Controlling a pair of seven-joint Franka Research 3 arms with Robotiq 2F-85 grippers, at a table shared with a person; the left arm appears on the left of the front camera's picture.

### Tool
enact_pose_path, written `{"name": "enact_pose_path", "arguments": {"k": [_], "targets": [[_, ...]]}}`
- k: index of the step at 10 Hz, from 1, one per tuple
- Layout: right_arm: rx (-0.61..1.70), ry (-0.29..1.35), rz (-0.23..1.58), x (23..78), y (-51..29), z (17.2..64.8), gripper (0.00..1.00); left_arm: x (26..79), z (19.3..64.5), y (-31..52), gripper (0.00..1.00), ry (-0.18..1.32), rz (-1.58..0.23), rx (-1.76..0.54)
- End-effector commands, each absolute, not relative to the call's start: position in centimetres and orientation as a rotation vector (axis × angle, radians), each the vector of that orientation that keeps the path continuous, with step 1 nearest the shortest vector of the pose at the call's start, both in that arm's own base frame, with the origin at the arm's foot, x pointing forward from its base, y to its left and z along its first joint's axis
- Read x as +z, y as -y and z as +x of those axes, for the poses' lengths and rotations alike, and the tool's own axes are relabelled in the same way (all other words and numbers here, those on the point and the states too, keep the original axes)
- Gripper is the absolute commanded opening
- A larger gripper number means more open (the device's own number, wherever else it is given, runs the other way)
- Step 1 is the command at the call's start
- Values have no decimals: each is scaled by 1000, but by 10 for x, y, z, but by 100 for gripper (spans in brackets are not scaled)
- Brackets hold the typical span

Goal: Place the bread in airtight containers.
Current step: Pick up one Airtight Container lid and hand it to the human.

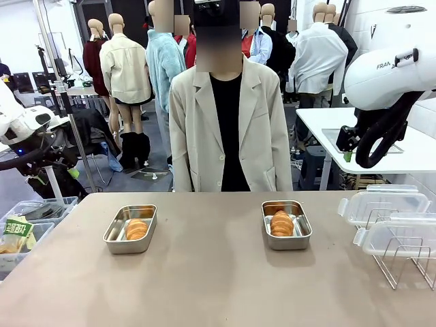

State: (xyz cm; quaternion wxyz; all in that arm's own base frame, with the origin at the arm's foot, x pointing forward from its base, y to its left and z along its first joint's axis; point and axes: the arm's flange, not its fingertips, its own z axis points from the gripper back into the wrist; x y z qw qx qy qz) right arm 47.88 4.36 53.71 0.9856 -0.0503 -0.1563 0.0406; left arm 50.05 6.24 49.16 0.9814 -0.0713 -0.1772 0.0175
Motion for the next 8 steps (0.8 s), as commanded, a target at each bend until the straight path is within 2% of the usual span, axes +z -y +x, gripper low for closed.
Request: {"name": "enact_pose_path", "arguments": {"k": [1, 3, 5, 6, 7, 8], "targets": [[98, 313, -106, 538, -42, 478, 100, 494, 499, -64, 100, 359, -131, 32], [231, 278, -128, 537, -38, 472, 100, 494, 499, -64, 100, 359, -131, 32], [516, 217, -98, 545, -14, 454, 100, 494, 499, -64, 100, 359, -131, 32], [658, 165, -139, 545, -2, 445, 100, 494, 499, -64, 100, 359, -131, 32], [908, 63, -141, 541, 7, 435, 100, 494, 499, -64, 100, 359, -131, 32], [1027, -13, -140, 534, 10, 429, 100, 494, 499, -64, 100, 359, -131, 32]]}}
